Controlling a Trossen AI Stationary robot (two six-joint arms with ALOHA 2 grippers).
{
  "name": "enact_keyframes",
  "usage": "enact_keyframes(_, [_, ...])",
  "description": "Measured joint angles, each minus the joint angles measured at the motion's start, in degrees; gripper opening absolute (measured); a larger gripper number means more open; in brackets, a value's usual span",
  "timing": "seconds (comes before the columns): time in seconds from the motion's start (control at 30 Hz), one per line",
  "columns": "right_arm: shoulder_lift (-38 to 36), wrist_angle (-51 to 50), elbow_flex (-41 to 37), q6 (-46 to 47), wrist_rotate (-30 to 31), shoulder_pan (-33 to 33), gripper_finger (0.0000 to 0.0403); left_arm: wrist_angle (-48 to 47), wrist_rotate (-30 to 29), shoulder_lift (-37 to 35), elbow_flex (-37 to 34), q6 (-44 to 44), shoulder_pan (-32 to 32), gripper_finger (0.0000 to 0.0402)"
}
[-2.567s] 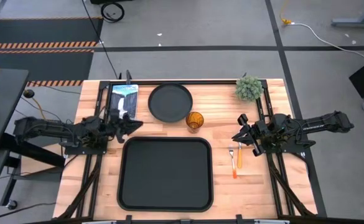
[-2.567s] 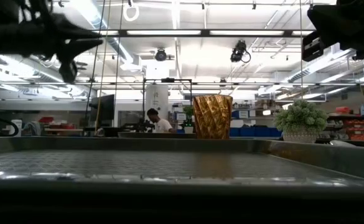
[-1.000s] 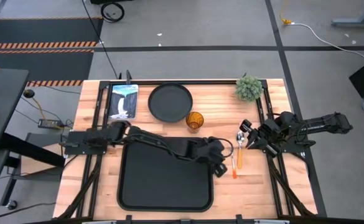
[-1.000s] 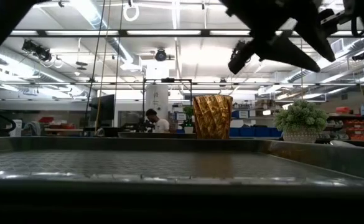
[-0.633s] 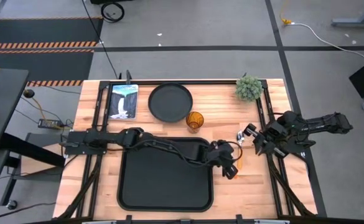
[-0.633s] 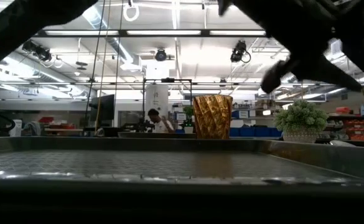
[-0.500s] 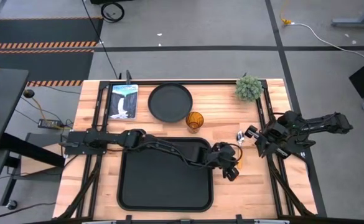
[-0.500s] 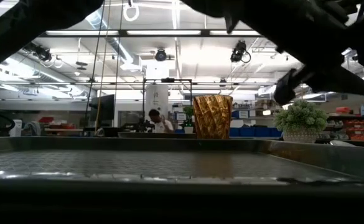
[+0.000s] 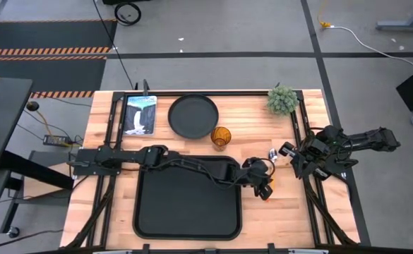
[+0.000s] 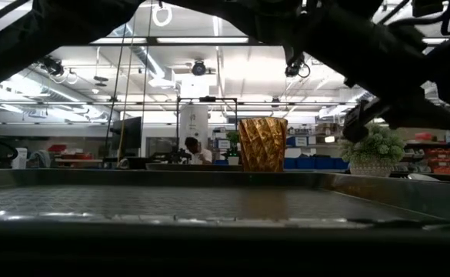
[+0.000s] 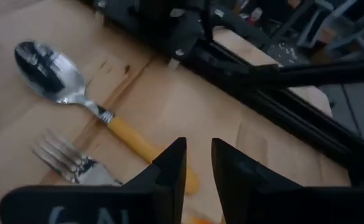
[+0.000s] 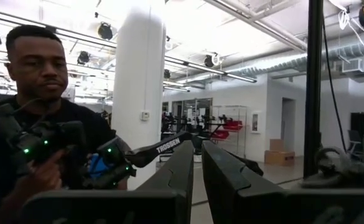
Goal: Pick and place plate/cup/fork/spoon on tray
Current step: Prepare the orange fork
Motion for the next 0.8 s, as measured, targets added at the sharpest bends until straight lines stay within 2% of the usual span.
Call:
enact_keyframes(0.13, [0.0, 0.0, 0.0, -0.6, 0.3, 0.0, 0.0041, -0.6, 0.6, 1.7, -0.1, 3.0, 0.1, 0.0082])
enact_keyframes(0.27, [0.0, 0.0, 0.0, -0.3, 1.4, 0.0, 0.0041, 1.0, 3.3, 2.9, -0.1, 2.3, 1.6, 0.0082])
enact_keyframes(0.43, [0.1, 0.0, 0.0, -0.3, 1.8, 0.0, 0.0041, 1.0, 4.1, 3.1, 0.0, 2.5, 2.8, 0.0082])
enact_keyframes(0.63, [0.1, 0.0, 0.0, -0.3, 1.8, 0.0, 0.0041, 0.8, 8.9, 4.2, 0.0, 1.0, 3.9, 0.0081])
enact_keyframes(0.8, [0.1, 0.0, 0.0, -0.4, 2.3, 0.0, 0.0041, -1.4, 8.6, 4.1, 0.0, 2.5, 4.0, 0.0081])
